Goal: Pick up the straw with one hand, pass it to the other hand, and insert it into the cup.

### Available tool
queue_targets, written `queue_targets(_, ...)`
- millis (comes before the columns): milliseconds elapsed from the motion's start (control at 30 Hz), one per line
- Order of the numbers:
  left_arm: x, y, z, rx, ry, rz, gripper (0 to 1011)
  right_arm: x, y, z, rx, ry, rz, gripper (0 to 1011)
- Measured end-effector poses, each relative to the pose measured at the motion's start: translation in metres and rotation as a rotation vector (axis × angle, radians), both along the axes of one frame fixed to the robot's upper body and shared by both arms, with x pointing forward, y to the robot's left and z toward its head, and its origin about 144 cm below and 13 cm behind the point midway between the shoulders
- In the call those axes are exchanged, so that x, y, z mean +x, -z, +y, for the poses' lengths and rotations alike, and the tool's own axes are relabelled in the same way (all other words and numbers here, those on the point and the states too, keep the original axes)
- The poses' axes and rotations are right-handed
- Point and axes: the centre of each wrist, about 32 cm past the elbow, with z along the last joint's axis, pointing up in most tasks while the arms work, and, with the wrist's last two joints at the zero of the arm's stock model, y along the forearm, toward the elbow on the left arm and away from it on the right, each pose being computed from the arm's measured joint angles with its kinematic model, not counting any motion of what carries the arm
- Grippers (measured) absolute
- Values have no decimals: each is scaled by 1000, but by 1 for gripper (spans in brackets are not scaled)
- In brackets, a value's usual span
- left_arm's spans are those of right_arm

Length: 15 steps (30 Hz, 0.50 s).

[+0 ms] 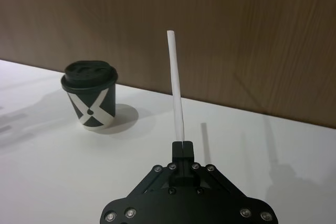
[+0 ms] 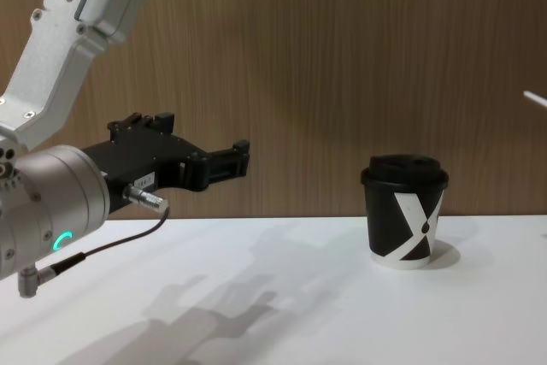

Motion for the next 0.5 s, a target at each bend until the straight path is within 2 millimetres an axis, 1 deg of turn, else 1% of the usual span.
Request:
queue_targets(267, 0, 0, 0, 0, 0, 0, 1003, -5, -16, -11, -6, -117, -35, 0)
queue_targets(500, 0, 0, 0, 0, 0, 0, 1003, -7, -27, -13, -10, -223, -48, 0)
